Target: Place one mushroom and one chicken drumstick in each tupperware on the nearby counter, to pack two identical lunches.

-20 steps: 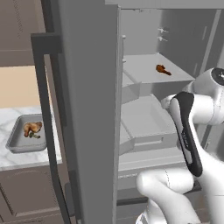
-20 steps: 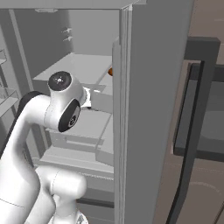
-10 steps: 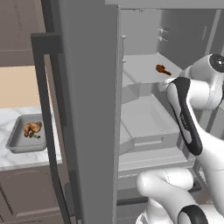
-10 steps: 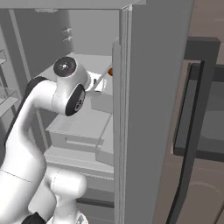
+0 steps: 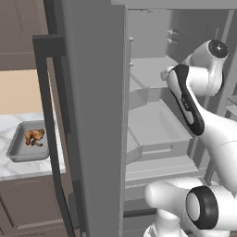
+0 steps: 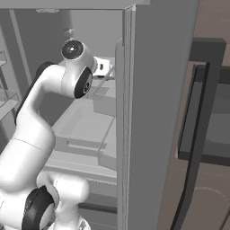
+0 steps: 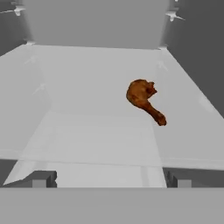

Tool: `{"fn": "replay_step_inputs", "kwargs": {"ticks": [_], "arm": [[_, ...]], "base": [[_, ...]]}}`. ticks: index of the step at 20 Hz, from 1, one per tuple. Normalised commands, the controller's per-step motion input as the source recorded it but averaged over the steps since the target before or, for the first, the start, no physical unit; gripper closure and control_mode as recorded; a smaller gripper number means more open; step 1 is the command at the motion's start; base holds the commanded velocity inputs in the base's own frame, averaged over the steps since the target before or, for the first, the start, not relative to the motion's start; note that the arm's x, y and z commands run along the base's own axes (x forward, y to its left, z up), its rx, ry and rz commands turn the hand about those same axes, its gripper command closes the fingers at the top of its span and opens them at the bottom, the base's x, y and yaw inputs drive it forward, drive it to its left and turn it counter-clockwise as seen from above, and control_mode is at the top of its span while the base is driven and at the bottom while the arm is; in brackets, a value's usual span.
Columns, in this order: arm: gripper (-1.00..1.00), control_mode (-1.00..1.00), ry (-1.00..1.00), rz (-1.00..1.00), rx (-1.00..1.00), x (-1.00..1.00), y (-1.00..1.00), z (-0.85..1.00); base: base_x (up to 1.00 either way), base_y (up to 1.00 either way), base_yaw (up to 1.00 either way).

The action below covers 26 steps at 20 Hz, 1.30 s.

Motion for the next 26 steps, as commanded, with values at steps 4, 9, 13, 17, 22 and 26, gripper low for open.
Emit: {"fn": "replay_step_inputs", "kwargs": {"ticks": [4, 9, 13, 17, 22, 26], "arm": [[-1.0, -1.0, 0.0, -0.05, 0.0, 0.46, -0.21, 0.01], [-1.0, -1.0, 0.0, -0.04, 0.0, 0.48, -0.34, 0.0], [-1.0, -1.0, 0.03, 0.0, 0.0, 0.61, -0.21, -0.05], [-1.0, -1.0, 0.04, 0.0, 0.0, 0.57, -0.02, -0.23], [-1.0, -1.0, 0.05, 0.0, 0.0, 0.42, -0.05, -0.26], [-1.0, -1.0, 0.04, 0.0, 0.0, 0.33, -0.21, -0.12]], "base": [[0.0, 0.0, 0.0], [0.0, 0.0, 0.0], [0.0, 0.0, 0.0], [0.0, 0.0, 0.0], [0.0, 0.0, 0.0], [0.0, 0.0, 0.0]]}}
